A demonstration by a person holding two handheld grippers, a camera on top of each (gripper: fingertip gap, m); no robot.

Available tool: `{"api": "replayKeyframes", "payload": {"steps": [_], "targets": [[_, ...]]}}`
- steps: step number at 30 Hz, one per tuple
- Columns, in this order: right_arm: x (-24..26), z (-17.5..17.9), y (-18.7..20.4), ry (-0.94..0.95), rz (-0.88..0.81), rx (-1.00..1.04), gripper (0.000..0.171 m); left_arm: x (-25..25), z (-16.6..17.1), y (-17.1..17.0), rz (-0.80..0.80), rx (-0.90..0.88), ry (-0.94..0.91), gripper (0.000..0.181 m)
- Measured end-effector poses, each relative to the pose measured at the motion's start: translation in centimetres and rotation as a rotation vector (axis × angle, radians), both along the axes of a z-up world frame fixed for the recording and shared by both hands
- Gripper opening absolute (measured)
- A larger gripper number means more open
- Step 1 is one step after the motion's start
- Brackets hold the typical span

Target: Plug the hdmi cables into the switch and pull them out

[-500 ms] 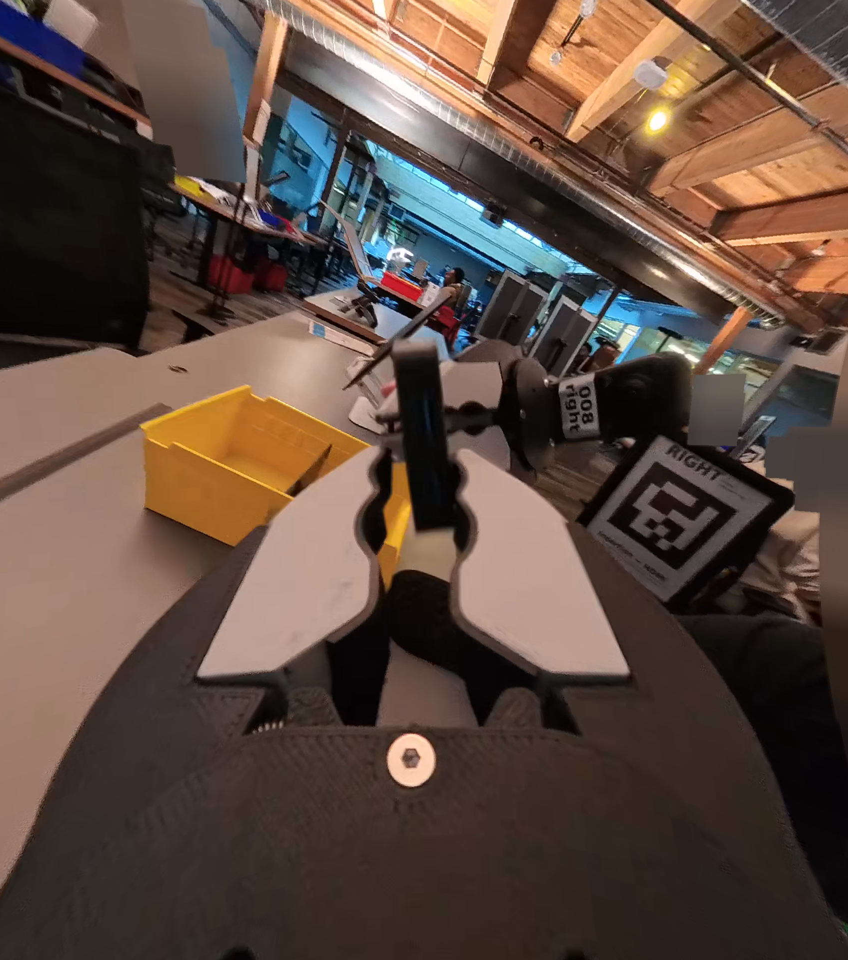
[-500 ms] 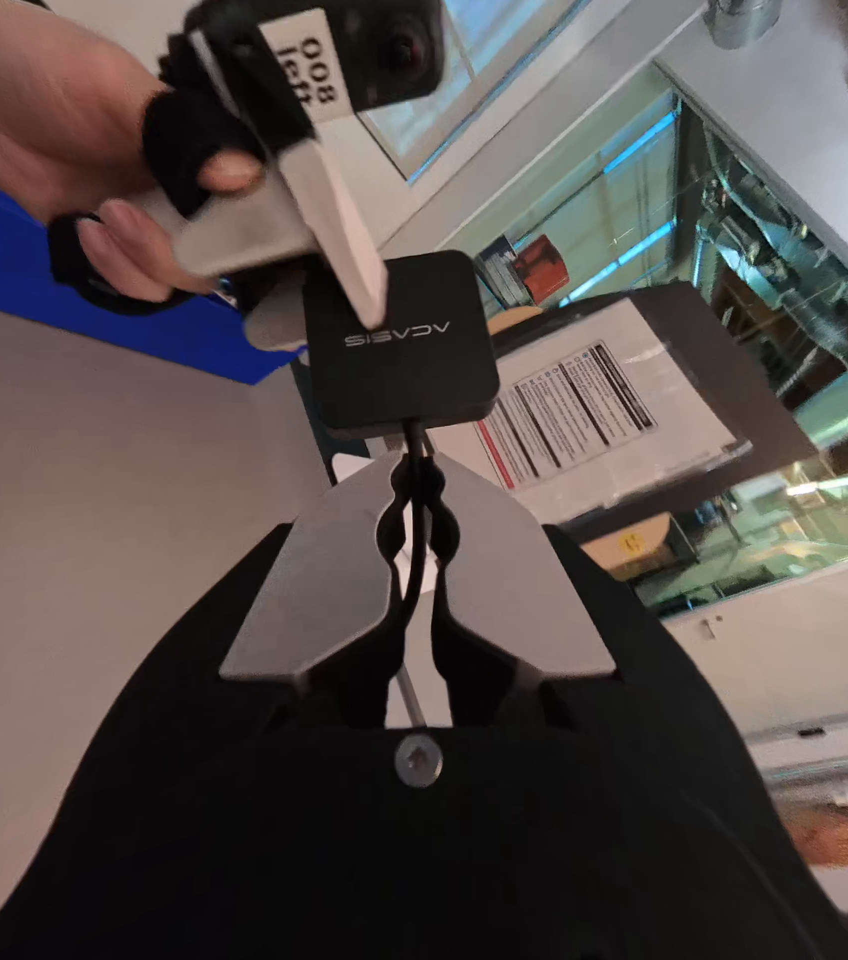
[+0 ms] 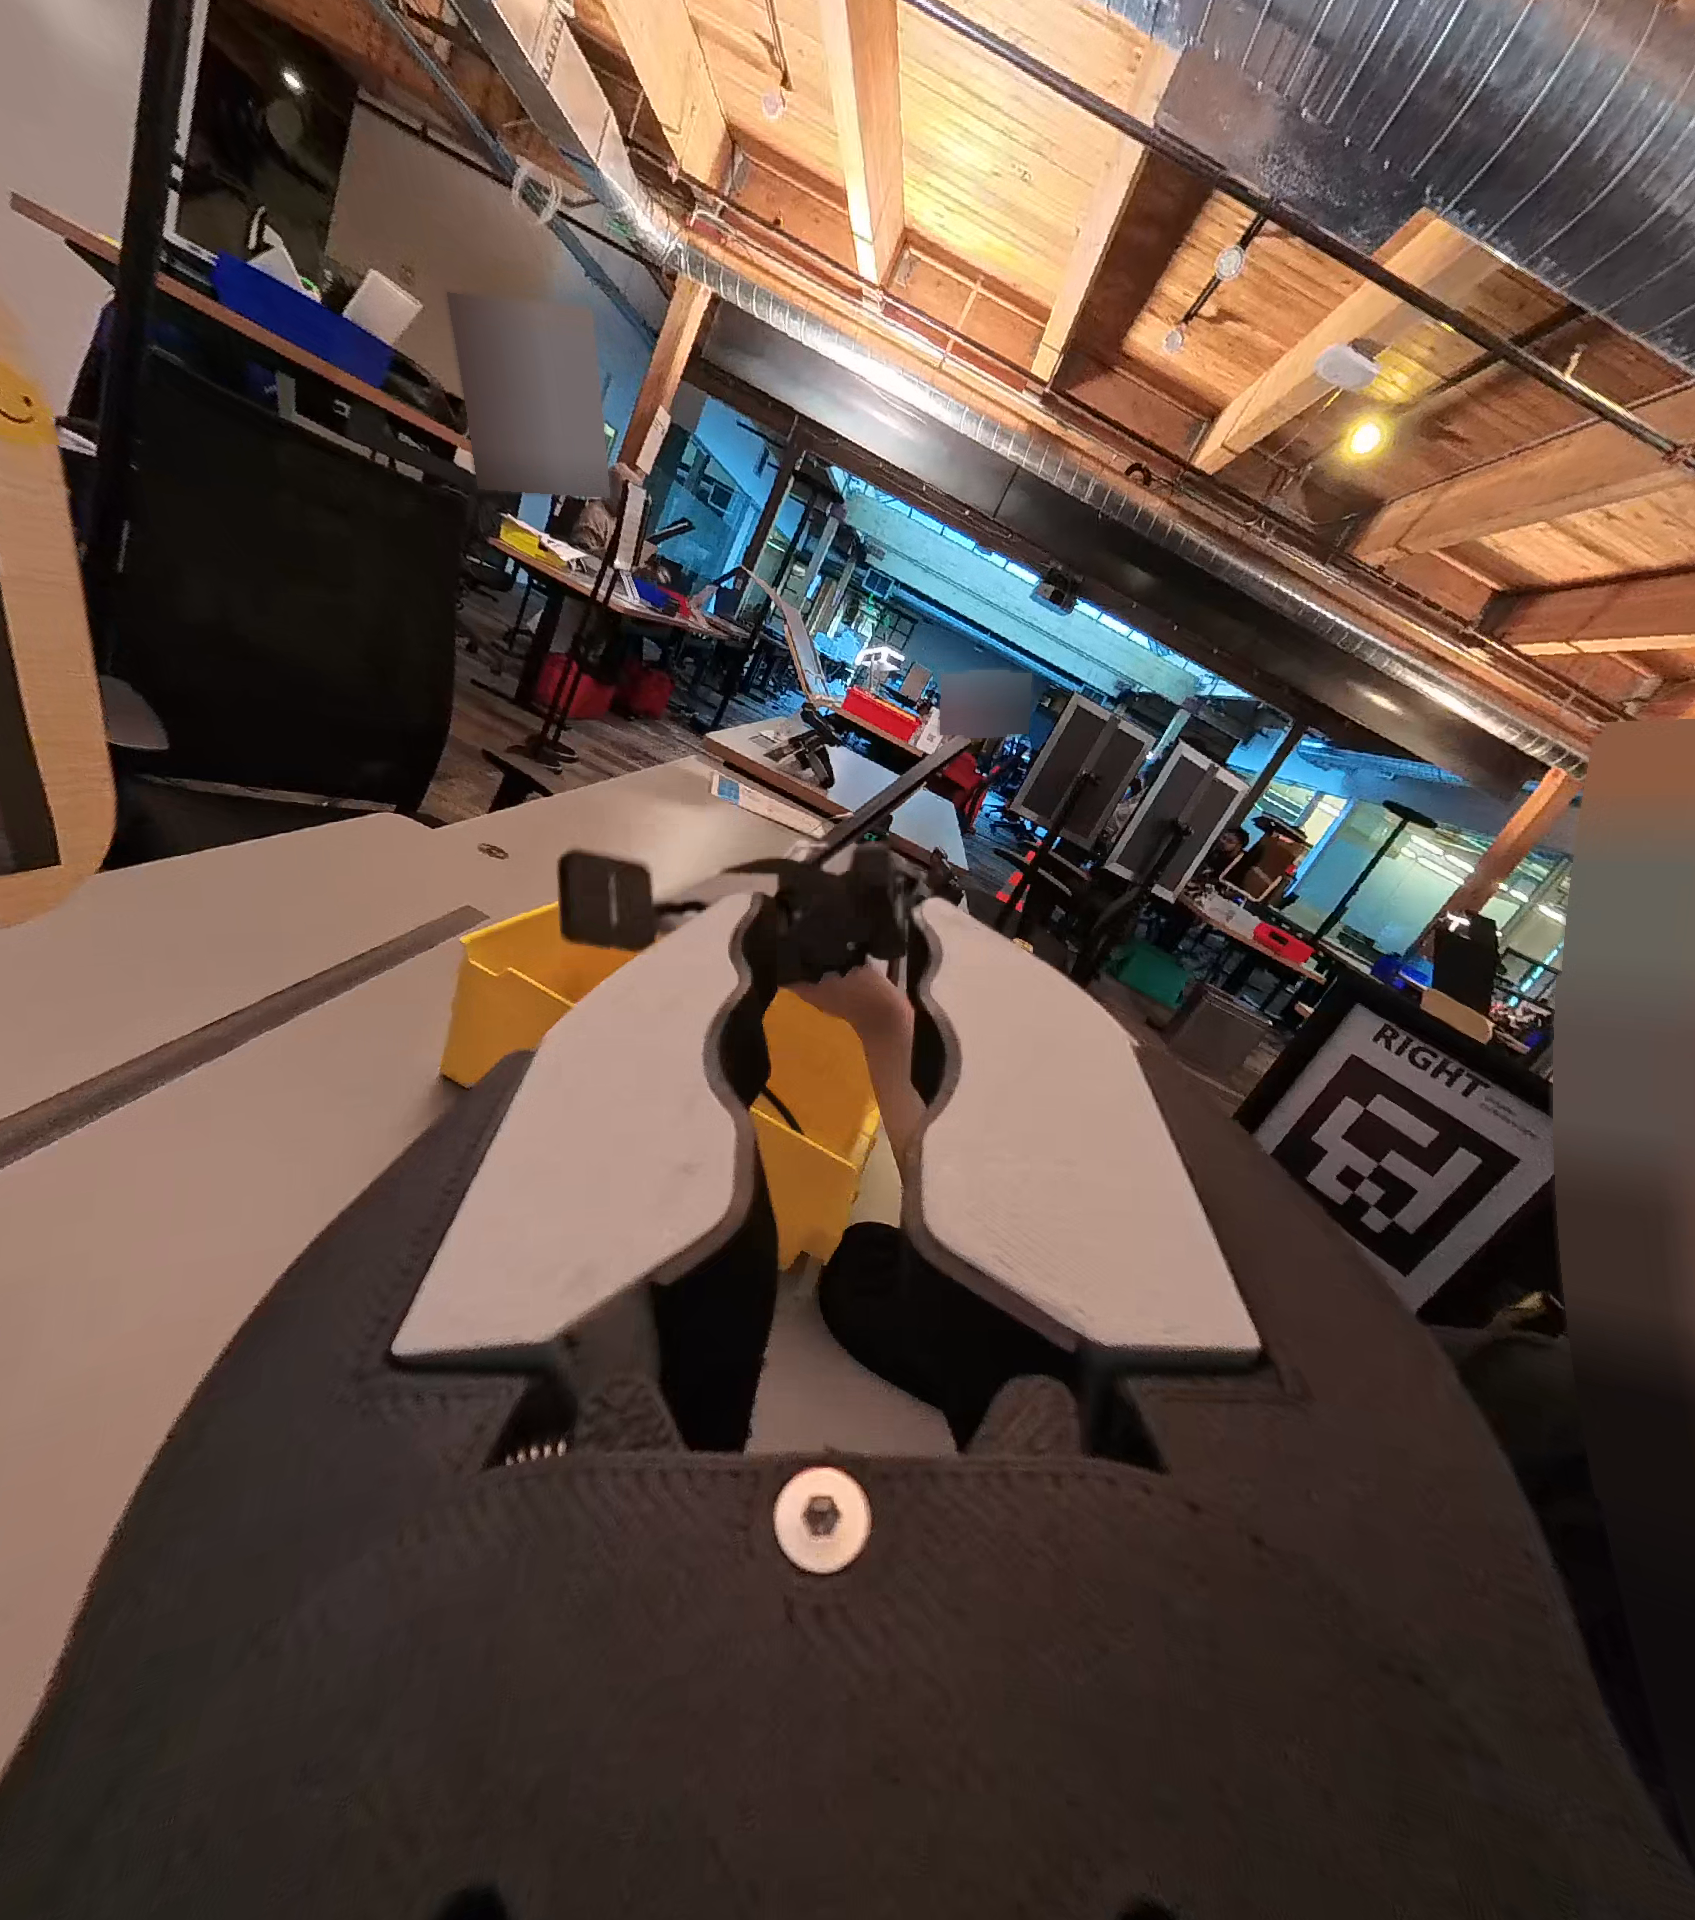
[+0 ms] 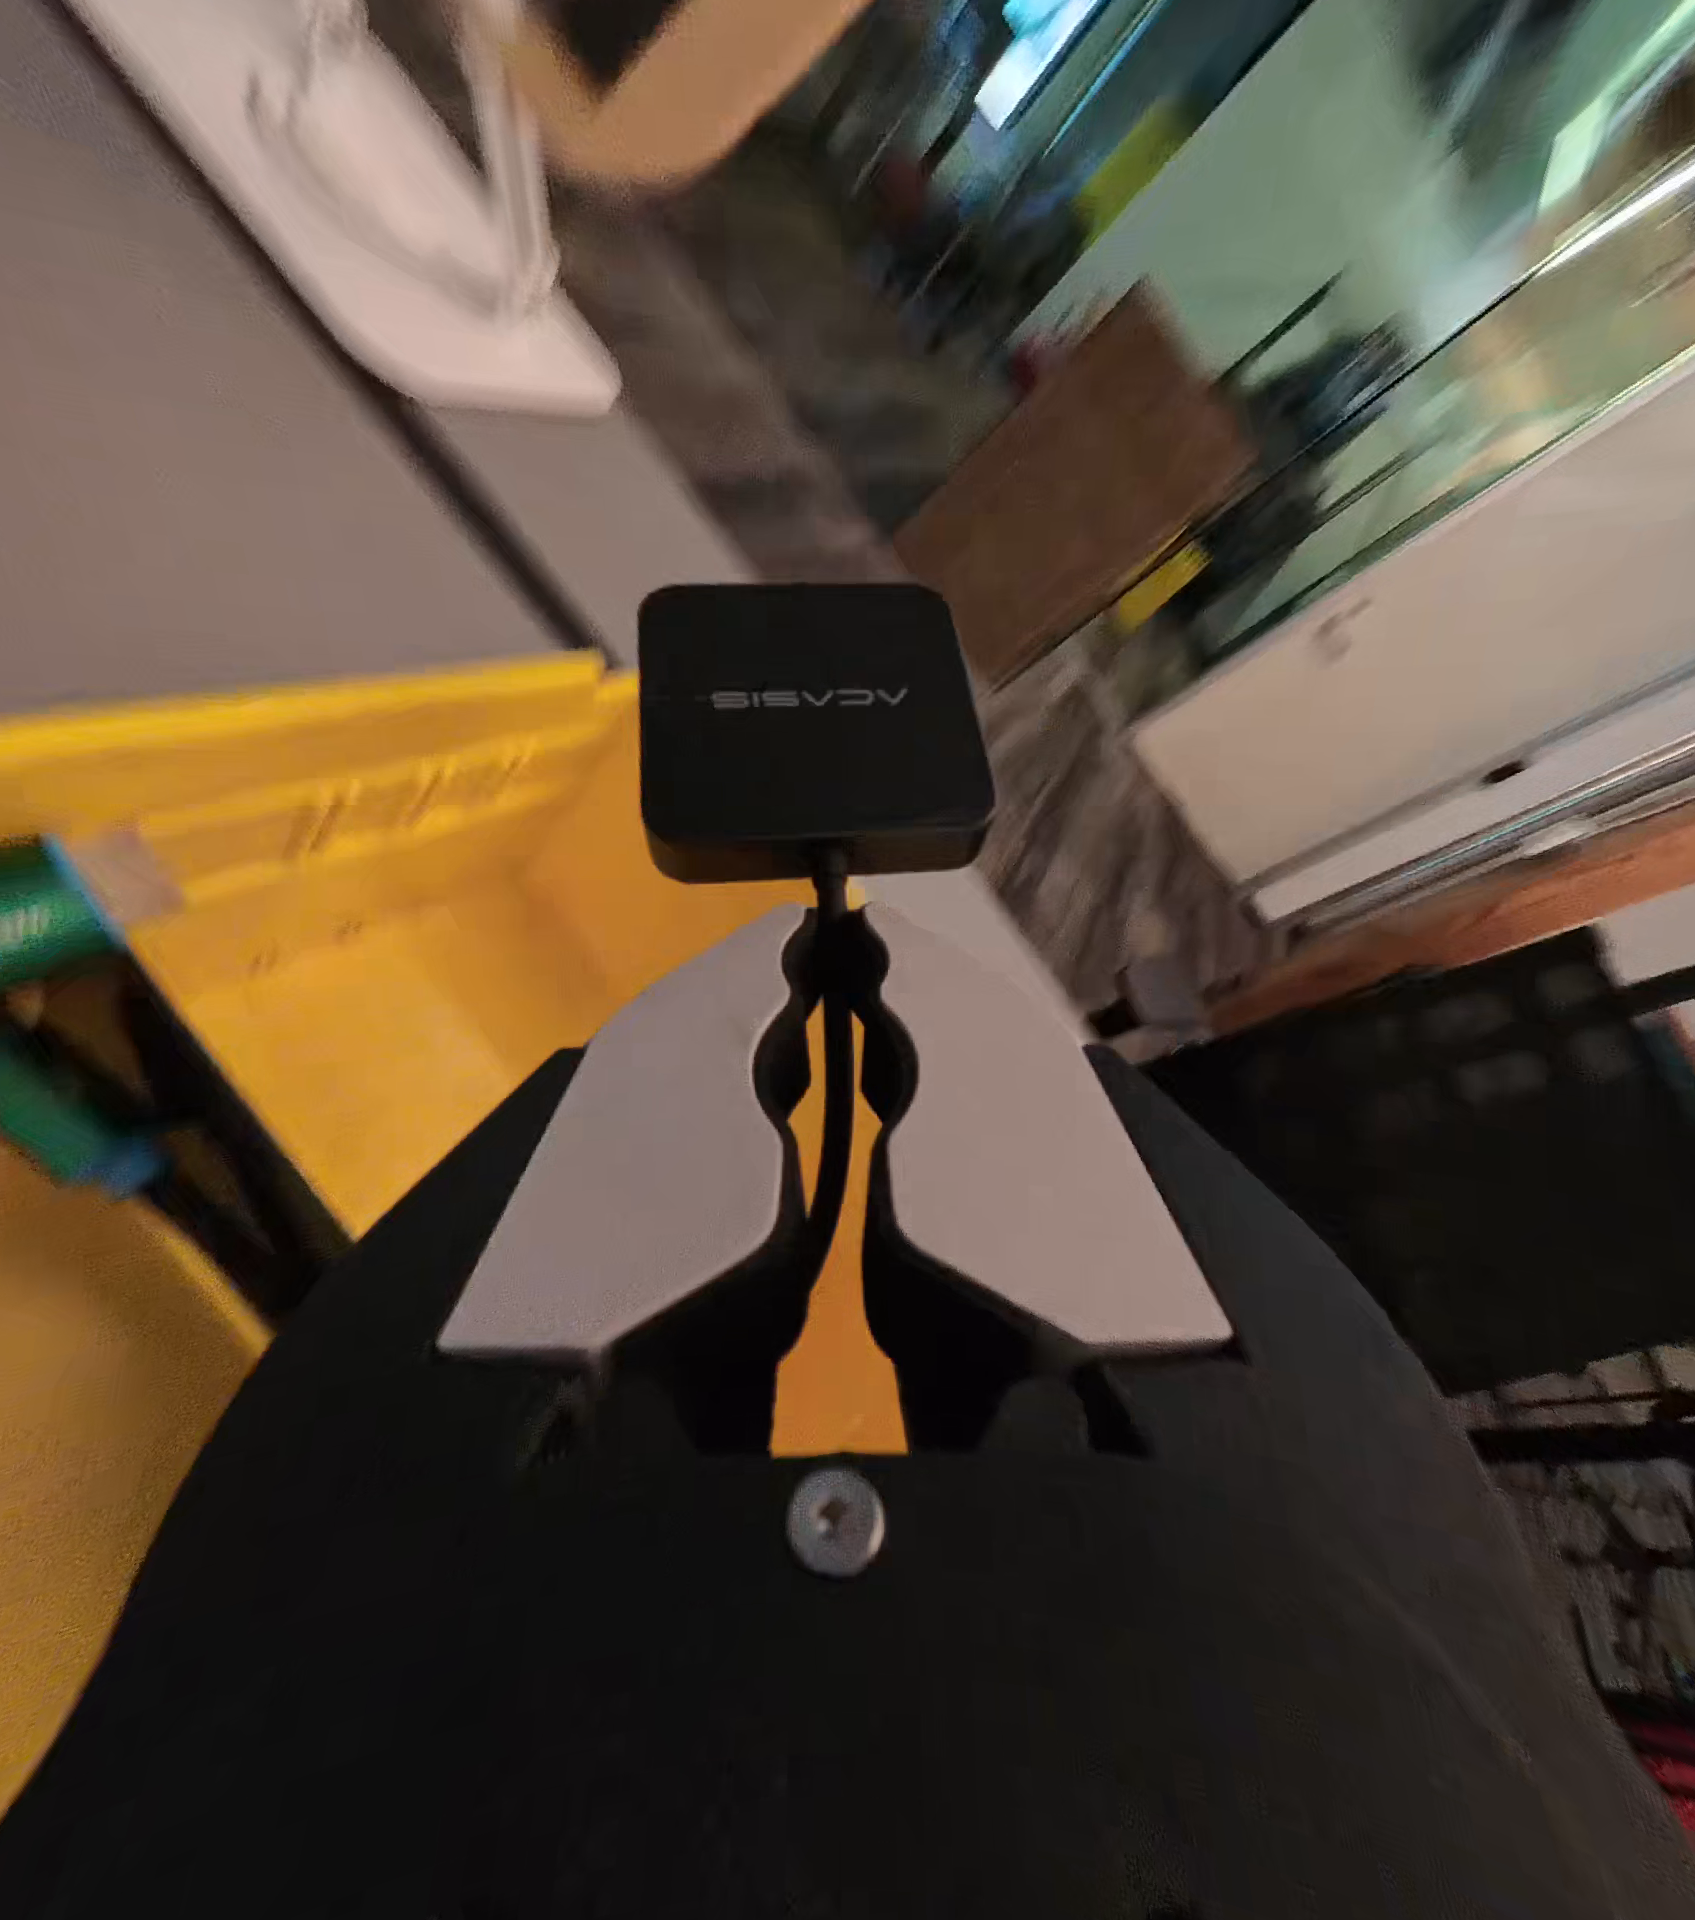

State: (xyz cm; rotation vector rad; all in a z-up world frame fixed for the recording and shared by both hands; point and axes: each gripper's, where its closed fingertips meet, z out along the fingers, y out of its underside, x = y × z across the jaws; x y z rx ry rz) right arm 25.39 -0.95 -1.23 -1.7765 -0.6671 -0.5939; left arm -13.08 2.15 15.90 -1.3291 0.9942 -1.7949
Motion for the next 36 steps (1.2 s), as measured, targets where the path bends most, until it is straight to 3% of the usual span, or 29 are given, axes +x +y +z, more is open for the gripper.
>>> {"api": "replayKeyframes", "payload": {"steps": [5,10,13,16,19,21,23,26,27,30,36], "targets": [[0.4,-6.4,0.0,0.019,-0.013,-0.356,0.010,-1.1,0.6,1.0,0.026,-0.018,-0.031,0.021],[3.1,-6.9,0.3,-0.012,-0.198,-0.393,0.023,-2.1,0.6,2.0,0.055,-0.013,-0.011,0.023],[3.3,-3.6,-0.5,0.016,-0.232,-0.305,0.030,-4.1,0.2,4.0,0.174,0.041,0.065,0.026],[2.4,2.1,-1.6,0.005,-0.269,-0.143,0.039,-8.4,-0.4,7.5,0.439,0.135,0.187,0.034],[-0.3,7.7,-2.3,-0.037,-0.259,0.020,0.048,-14.3,-2.1,10.5,0.704,0.266,0.406,0.040],[-2.7,10.2,-2.3,-0.073,-0.218,0.098,0.048,-17.8,-4.6,11.6,0.798,0.332,0.599,0.046],[-5.2,11.4,-1.9,-0.115,-0.164,0.128,0.048,-19.1,-7.2,11.1,0.726,0.342,0.718,0.052],[-8.1,12.2,-1.1,-0.168,-0.109,0.144,0.047,-18.0,-11.5,9.3,0.493,0.373,0.862,0.067],[-9.0,12.2,-0.9,-0.176,-0.093,0.140,0.047,-17.8,-12.8,9.7,0.484,0.449,0.935,0.074],[-10.9,11.8,-0.3,-0.191,-0.052,0.125,0.047,-16.5,-14.9,12.8,0.589,0.672,1.098,0.072],[-11.4,10.7,0.2,-0.219,-0.040,0.077,0.047,-14.2,-19.3,12.9,0.455,0.696,1.305,0.073]]}}
